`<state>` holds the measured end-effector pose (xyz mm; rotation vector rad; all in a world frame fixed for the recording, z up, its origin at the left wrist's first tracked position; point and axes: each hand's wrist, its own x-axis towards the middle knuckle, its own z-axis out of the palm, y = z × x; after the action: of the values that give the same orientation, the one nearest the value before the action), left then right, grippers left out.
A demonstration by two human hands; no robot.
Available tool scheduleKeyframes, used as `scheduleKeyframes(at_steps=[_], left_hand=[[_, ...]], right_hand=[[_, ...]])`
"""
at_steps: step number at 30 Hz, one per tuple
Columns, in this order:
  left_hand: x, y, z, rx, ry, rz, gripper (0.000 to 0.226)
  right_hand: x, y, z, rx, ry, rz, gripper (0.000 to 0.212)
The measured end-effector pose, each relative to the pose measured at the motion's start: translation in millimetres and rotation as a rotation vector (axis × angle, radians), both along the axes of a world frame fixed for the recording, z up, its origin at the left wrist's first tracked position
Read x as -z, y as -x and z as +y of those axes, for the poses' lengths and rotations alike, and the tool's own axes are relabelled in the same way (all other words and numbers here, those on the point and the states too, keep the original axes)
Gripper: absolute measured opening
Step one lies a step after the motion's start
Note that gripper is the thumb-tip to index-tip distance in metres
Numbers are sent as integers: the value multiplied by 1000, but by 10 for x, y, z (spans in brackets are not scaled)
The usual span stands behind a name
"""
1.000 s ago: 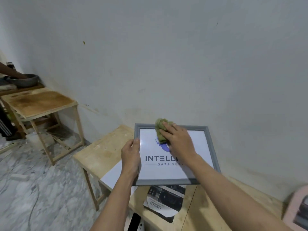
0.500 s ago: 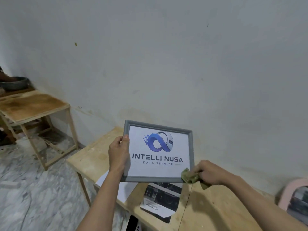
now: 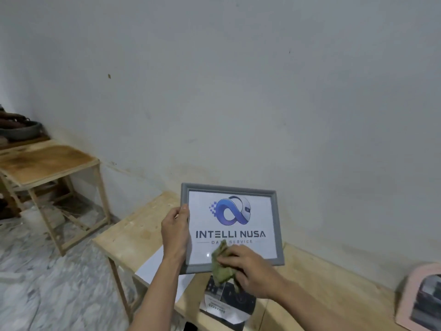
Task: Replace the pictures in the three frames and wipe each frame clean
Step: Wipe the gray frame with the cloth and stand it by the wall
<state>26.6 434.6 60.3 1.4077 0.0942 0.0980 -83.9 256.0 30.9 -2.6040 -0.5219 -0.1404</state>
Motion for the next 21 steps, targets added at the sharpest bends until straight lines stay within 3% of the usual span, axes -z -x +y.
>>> scheduleKeyframes(at_steps=[2, 5, 7, 10, 14, 17, 21], left_hand=[[17, 7, 94, 21, -62, 5, 25], [29, 66, 52, 74, -80, 75, 28], [10, 116, -60, 142, -39, 100, 31], [-98, 164, -243, 214, 46, 111, 45], [-5, 95, -163, 211, 378, 309, 59], [169, 67, -59, 275, 274, 394, 33], [170, 89, -77, 250, 118, 354, 35]], right_hand=[[-94, -28, -57, 42, -165, 130, 47], [-570, -351, -73, 263, -507, -82, 51], [-874, -657, 25, 359, -434, -281, 51], [-941, -872, 291, 328, -41, -383, 51], [-480, -580, 624, 71, 126, -227, 24], [-373, -474, 577, -10, 145, -101, 19], [-320, -252, 446, -181, 117, 109, 39]])
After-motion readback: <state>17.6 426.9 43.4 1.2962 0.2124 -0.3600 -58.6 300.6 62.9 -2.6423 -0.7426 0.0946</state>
